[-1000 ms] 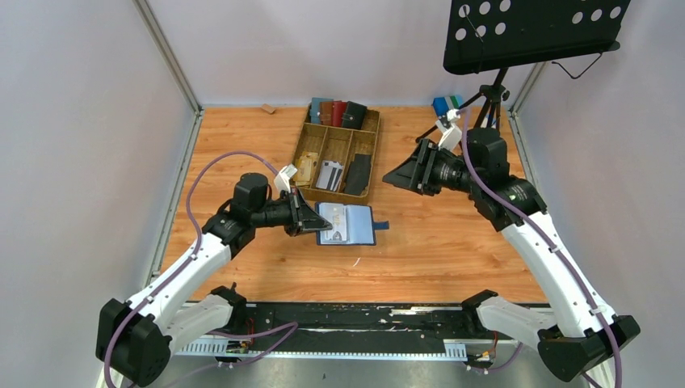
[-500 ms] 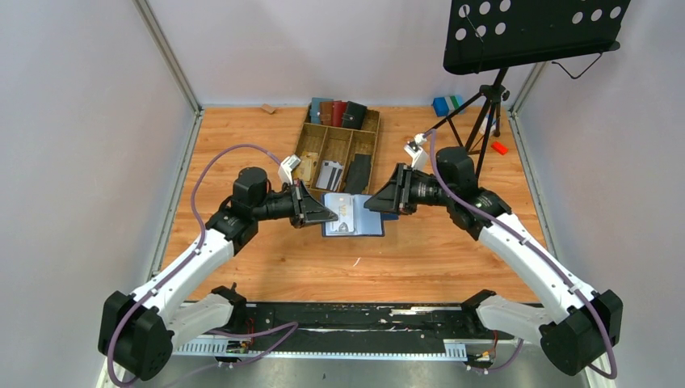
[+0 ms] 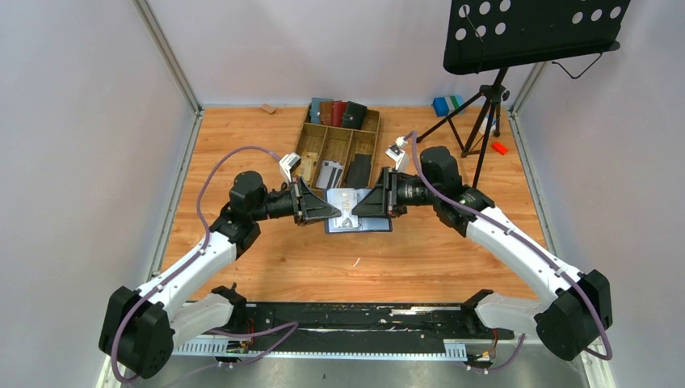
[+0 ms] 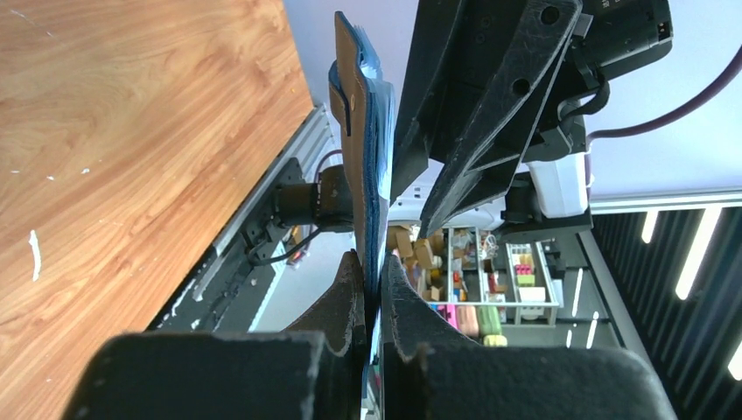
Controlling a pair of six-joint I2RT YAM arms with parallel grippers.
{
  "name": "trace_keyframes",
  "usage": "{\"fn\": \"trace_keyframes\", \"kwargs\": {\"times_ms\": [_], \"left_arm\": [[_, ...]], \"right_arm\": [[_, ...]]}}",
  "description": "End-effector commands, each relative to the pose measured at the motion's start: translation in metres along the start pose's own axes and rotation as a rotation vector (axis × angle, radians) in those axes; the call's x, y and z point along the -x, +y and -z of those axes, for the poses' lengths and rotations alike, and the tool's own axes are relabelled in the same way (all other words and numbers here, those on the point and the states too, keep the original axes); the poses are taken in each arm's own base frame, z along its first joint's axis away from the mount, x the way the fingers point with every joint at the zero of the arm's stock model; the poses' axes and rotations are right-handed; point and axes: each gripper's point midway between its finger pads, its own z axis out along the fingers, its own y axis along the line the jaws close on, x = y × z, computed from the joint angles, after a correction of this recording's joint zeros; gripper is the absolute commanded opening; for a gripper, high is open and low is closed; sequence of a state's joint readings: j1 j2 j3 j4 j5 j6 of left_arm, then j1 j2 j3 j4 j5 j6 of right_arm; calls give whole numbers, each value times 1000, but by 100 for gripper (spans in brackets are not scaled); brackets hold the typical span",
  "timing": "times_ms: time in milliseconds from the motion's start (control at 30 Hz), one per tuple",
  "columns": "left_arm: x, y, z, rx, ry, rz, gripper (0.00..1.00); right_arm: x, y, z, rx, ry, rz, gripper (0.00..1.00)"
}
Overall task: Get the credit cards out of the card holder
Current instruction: Remove the credit card from the card holder.
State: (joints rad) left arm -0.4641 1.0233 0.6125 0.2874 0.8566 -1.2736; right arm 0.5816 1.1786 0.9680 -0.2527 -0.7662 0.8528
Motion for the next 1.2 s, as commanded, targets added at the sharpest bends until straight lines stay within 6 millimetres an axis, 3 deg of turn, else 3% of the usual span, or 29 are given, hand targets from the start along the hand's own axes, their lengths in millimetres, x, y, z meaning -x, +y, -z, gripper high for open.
{"fn": "trace_keyframes", "kwargs": {"times_ms": [0,333,400,533,733,900,967,1067,1167], "left_arm": [[0,-25,3,-97,7,-43,0],[-1,-32,5,-132,0,-40,0],[-2,-32,6,-134,-1,-40,9],[-2,-33,6,-136,-4,-44,23],[-2,-32,7,-134,-16,-40,30],[-2,-33,8,-143,-24,-32,28],[-1,-33,8,-144,-32,-28,20],[0,-33,9,-144,-47,-16,0],[2,-35,10,-151,-65,-7,0]], "right_arm": [[6,18,-3,90,-7,20,28],[8,25,-3,169,-46,-50,6],[7,24,-2,163,-51,-53,0],[5,19,3,148,-63,-67,0],[2,17,11,136,-72,-64,0],[1,17,14,135,-77,-59,0],[1,17,14,135,-79,-56,0],[-4,12,15,120,-65,-73,0],[-6,10,15,114,-60,-73,0]]}}
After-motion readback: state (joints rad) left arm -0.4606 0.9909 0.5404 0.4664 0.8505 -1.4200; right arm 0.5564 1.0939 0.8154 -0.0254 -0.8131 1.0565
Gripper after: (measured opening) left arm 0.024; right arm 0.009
